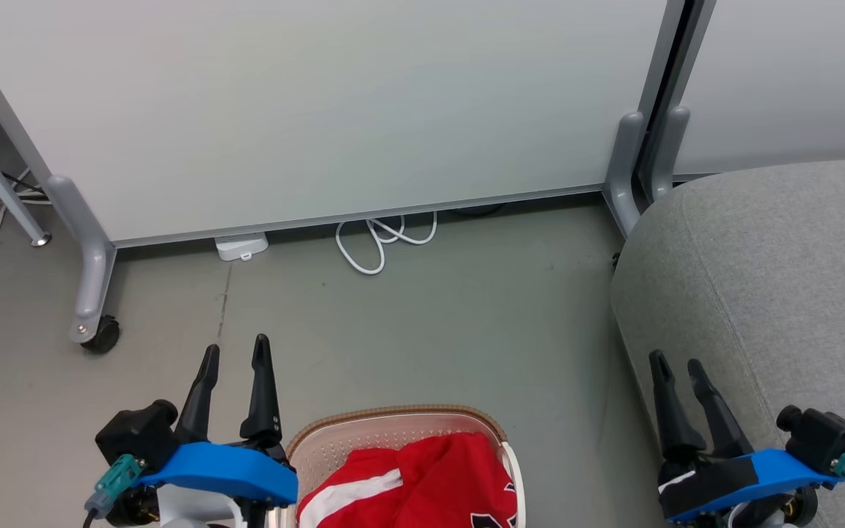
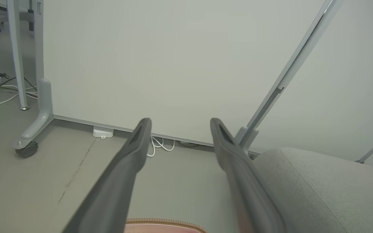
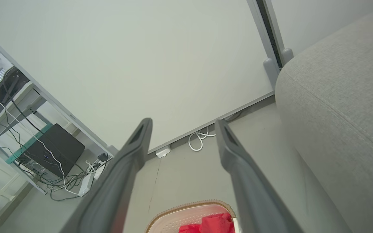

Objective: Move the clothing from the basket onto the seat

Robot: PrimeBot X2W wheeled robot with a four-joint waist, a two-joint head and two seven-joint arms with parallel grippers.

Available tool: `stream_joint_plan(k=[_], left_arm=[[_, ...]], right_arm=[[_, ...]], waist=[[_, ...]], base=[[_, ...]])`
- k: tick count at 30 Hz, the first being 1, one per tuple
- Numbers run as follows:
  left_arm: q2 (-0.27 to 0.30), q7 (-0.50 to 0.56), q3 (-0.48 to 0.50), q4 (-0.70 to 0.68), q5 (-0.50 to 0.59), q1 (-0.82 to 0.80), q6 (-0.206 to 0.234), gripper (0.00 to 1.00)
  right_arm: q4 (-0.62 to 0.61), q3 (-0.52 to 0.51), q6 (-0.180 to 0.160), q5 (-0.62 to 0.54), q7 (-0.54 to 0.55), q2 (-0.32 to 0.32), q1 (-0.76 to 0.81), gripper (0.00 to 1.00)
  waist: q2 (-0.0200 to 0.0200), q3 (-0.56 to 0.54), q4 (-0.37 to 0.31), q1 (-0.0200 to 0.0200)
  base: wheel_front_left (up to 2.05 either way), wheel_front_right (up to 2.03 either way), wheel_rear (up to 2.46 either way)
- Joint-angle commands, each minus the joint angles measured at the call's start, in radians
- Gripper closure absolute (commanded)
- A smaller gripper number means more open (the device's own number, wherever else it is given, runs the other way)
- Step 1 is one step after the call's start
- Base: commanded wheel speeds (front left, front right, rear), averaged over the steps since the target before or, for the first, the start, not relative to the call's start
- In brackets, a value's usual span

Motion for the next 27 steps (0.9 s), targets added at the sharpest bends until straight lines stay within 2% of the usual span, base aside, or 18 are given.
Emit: stream_joint_plan(k=[1,27], left_arm=[[0.008,-0.012,-0.007,-0.005,0.031,-0.024,0.006,0.00],[0.020,-0.072,-0.079,0.018,0.268,-0.026,0.034,0.00]], right_arm=[[-0.005,0.007,0.002,-0.032,-0.010,-0.008,-0.005,0.00],[0.041,0.037,0.002,-0.308,-0.072,-0.009,-0.003,0.00]], waist=[[0.0000,0.000,0.001,0.0000],[0.0000,0.001,0.007,0.0000]], base=[[0.00,0.00,0.00],[0.00,0.00,0.00]])
